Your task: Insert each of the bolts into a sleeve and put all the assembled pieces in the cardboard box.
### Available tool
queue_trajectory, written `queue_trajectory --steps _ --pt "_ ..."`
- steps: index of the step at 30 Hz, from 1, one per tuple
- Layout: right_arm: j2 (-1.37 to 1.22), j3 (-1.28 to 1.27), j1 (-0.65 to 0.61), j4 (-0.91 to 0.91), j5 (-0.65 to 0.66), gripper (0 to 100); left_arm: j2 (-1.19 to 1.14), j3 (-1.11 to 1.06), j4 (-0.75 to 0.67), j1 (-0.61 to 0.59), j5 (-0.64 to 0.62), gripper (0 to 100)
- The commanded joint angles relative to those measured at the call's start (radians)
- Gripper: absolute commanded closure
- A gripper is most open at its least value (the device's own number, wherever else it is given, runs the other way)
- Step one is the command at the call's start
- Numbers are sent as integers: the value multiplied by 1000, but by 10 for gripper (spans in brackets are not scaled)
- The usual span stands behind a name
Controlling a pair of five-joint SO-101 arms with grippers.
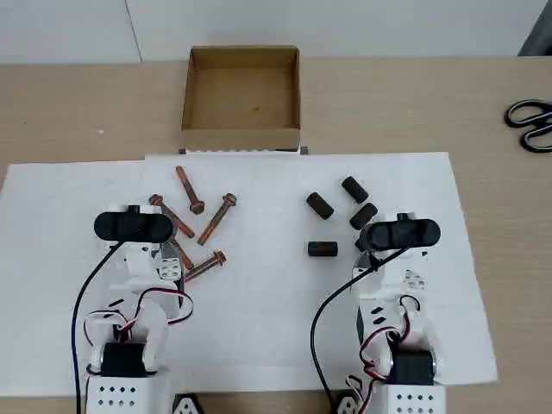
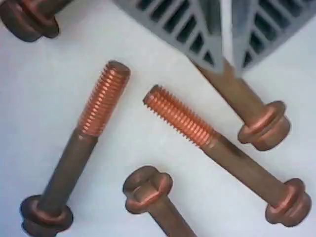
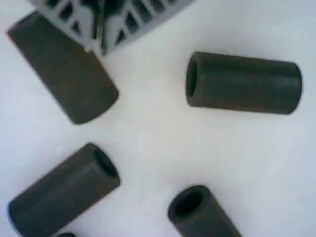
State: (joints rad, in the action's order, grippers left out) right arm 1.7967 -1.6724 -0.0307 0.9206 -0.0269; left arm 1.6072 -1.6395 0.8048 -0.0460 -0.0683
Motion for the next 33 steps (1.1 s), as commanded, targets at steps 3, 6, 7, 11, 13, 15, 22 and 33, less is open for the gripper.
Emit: queue_trajectory --steps 3,6,7,11,13,15,22,33 --pt "19 -11 5 2 9 995 11 4 -25 11 6 995" --pt "19 -11 5 2 9 995 11 7 -5 57 6 995" --pt "19 -11 5 2 9 995 11 12 14 57 6 995" --pt "19 -11 -5 2 9 995 11 25 52 29 5 995" --pt "19 -11 -7 2 9 995 11 25 55 2 3 995" --pt "19 -11 -7 2 9 995 11 25 54 -26 2 995" --pt "19 -11 -7 2 9 995 11 27 54 -31 3 995" --pt "-7 313 45 90 5 995 -38 377 249 -29 2 995"
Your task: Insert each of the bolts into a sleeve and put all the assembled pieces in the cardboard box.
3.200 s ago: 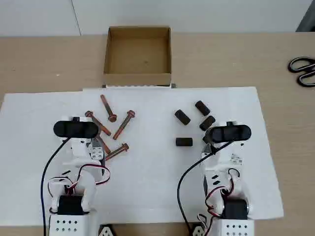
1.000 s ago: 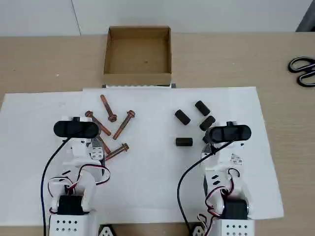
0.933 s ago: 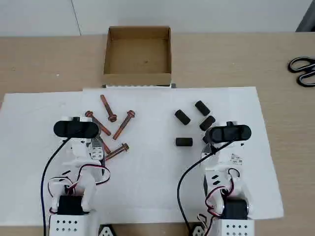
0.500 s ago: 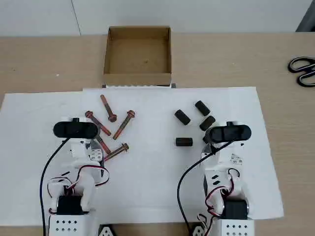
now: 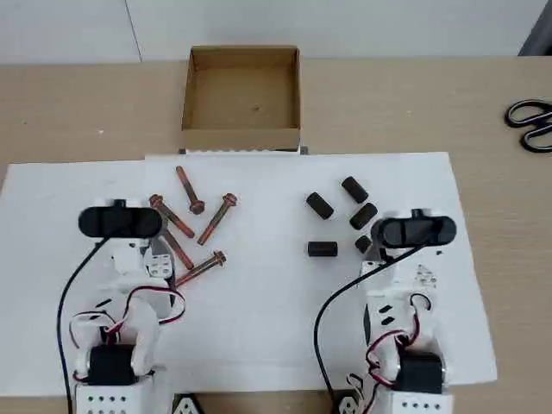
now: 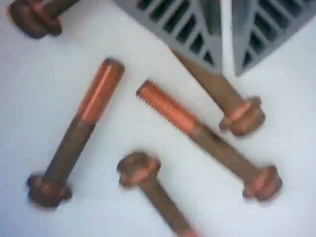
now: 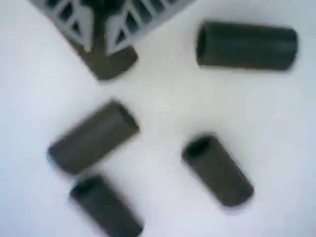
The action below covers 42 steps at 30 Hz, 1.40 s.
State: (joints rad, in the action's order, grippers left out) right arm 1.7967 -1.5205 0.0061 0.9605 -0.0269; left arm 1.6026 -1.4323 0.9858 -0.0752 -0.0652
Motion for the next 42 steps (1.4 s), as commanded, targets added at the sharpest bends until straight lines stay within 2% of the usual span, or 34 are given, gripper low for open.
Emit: queue_trajectory --steps 1,9,12,17,20,24,27,34,42 --pt "-22 216 -4 82 5 995 -68 229 103 0 -2 995" --pt "-417 647 -45 203 -6 995 -549 743 308 -5 -23 995" --pt "-622 816 -45 269 -74 995 -710 877 376 -3 -52 995" --pt "-974 1099 -42 443 -49 995 -902 1035 497 -6 -52 995" --pt "-1152 1261 -42 529 -11 995 -970 1081 522 -6 -44 995" --pt "-1356 1444 -41 573 155 995 -1042 1086 517 -6 109 995" --pt "-1495 1545 -44 579 252 994 -1111 1086 500 -6 152 993" --pt "-1839 1778 -44 638 393 897 -1250 1086 505 -8 158 927" --pt "-2034 1933 -50 648 548 894 -1254 1082 503 -6 158 886"
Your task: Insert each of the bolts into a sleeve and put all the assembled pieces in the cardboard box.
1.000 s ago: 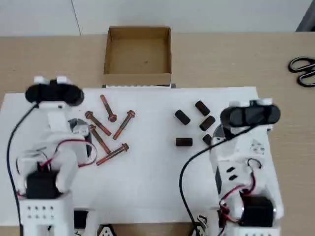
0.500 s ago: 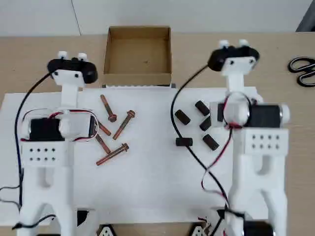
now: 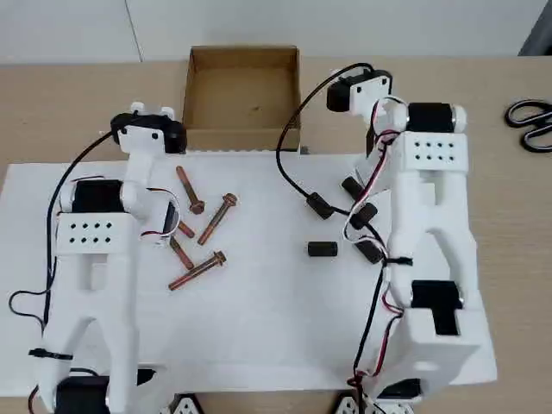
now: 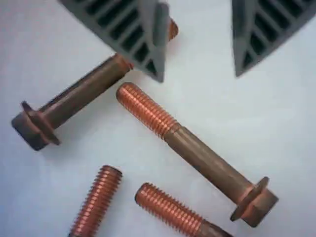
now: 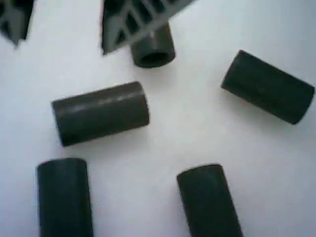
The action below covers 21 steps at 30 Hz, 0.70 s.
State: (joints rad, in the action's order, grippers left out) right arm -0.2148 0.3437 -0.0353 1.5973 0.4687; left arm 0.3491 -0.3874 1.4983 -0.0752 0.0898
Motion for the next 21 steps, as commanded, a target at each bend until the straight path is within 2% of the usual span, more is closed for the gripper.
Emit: queue_trajectory --steps 1,6,11,16,21 --pt "-38 75 -10 13 72 894 -2 36 -8 -6 5 878" --pt "-96 80 -18 4 133 882 -3 36 6 0 5 870" --pt "-130 80 -67 2 163 788 -5 36 6 0 5 870" --pt "-137 80 -108 -35 161 786 -6 36 6 0 38 870" --pt "-208 80 -94 -104 187 786 -6 36 6 0 46 870"
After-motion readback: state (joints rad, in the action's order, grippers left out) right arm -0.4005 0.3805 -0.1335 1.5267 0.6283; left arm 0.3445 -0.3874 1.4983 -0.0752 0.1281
